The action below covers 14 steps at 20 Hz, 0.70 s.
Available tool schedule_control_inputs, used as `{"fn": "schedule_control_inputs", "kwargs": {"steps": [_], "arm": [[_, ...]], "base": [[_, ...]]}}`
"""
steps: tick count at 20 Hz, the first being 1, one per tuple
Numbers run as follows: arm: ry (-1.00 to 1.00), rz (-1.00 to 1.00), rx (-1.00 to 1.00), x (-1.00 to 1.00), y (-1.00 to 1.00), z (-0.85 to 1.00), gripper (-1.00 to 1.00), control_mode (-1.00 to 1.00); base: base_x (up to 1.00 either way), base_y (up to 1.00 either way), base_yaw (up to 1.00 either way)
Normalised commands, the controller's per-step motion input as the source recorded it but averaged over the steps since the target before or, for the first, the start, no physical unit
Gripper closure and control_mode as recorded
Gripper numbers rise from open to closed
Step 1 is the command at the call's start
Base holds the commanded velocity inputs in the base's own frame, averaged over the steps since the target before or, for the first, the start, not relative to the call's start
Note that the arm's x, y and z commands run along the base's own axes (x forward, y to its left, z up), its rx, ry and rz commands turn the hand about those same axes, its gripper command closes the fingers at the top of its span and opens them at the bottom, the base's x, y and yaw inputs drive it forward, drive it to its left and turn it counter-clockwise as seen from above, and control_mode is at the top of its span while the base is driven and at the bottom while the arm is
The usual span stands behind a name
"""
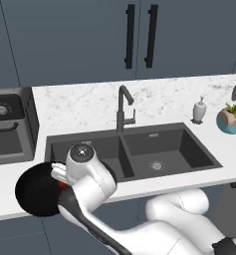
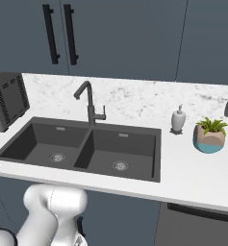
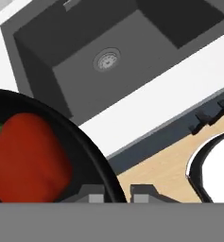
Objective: Pick the bell pepper from the sink and place it in the bowl. Then pick the bowl and place it in the microwave. Then close the microwave door and press the start button.
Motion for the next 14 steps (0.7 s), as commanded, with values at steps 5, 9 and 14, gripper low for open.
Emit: {"fn": "schedule_control_inputs", "kwargs": {"steps": [5, 9, 14], "arm": [[0.03, -0.46, 0.07, -0.25, -0.74, 0.50, 1.00, -1.00], [0.04, -0.40, 0.13, -0.28, -0.74, 0.72, 1.00, -1.00], [0.08, -0.35, 0.18, -0.34, -0.75, 0.68, 1.00, -1.00]], "base": [[0.00, 0.00, 0.00], [0.00, 0.00, 0.00], [0.00, 0.00, 0.00]]}}
